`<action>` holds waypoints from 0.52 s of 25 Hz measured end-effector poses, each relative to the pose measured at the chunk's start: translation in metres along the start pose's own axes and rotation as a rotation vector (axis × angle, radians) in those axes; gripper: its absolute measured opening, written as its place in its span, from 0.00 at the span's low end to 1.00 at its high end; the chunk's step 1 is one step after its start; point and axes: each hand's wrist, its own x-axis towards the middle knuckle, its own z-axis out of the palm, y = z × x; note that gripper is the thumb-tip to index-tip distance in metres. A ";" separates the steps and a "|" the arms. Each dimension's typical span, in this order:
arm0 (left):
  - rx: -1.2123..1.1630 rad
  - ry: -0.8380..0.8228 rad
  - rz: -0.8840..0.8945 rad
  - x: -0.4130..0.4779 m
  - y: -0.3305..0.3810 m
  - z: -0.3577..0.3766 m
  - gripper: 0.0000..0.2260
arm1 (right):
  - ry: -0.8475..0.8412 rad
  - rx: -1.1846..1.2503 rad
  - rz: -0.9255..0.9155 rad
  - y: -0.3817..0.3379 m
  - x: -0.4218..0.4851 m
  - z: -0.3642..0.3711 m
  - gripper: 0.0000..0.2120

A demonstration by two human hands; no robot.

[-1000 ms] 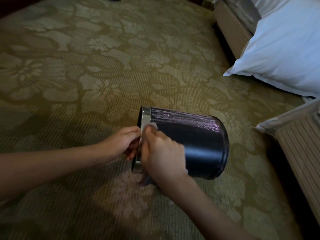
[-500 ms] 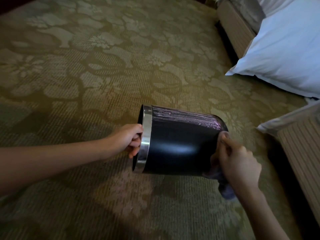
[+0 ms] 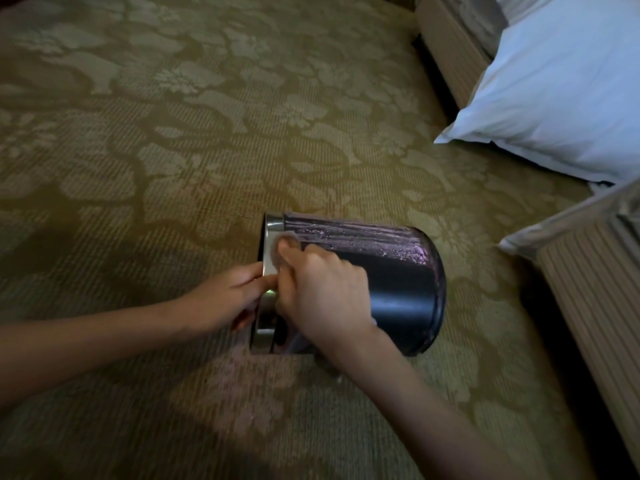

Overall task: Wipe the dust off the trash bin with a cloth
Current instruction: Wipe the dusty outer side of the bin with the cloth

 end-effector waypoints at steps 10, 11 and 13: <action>0.120 -0.059 0.031 -0.008 0.002 0.001 0.09 | -0.027 -0.021 0.598 0.145 -0.052 -0.034 0.17; 0.126 -0.055 0.026 -0.009 0.001 0.001 0.09 | -0.022 -0.019 0.587 0.141 -0.051 -0.032 0.17; 0.140 -0.045 0.029 -0.010 0.001 0.002 0.09 | -0.015 0.019 0.591 0.130 -0.046 -0.033 0.16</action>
